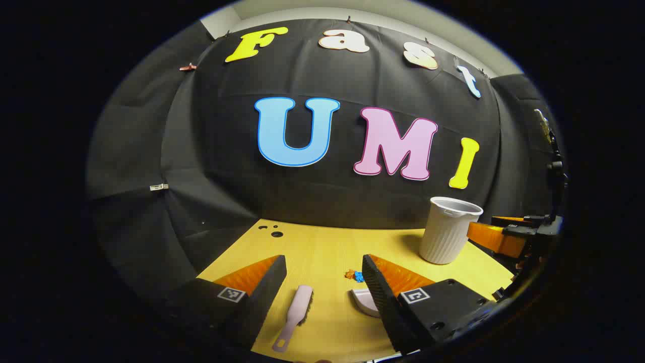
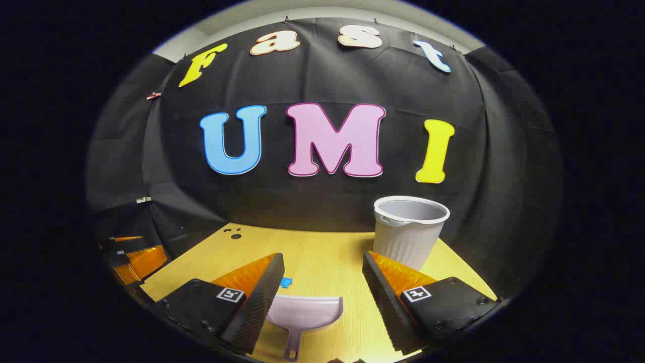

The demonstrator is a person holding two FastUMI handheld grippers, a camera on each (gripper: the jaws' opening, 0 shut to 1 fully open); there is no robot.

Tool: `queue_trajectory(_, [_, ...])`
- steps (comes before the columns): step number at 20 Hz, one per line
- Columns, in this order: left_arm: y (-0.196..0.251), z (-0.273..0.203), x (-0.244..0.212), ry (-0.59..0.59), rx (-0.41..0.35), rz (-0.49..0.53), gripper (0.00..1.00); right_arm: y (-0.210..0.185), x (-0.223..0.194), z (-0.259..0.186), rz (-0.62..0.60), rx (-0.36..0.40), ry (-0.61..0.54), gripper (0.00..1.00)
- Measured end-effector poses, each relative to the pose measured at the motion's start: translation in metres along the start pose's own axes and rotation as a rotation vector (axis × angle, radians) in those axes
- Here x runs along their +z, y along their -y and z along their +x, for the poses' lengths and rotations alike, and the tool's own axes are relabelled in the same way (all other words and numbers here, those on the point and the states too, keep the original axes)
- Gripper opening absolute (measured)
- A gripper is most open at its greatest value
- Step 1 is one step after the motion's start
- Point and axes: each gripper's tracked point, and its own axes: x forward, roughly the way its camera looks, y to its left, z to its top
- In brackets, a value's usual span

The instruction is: Pick up the small broom and dustpan from the desktop, sweep the trash into the dustpan with the broom, and then empty the trash into the garbage bin.

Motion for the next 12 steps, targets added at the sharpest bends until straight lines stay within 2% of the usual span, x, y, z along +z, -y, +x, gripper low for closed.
queue_trajectory(4, [-0.0006,0.0043,-0.0017,0.000,-0.011,0.013,0.96,0.0000,0.0000,0.0000,0.000,0.000,0.000,0.98])
queue_trajectory(6, [-0.0012,0.0054,-0.0029,-0.003,-0.015,0.022,0.96,-0.0047,0.0046,0.0019,0.006,0.023,0.017,0.98])
queue_trajectory(12, [-0.0038,0.0058,-0.0011,0.003,-0.014,0.036,0.96,-0.0008,0.0048,0.0050,-0.049,0.050,0.028,0.98])
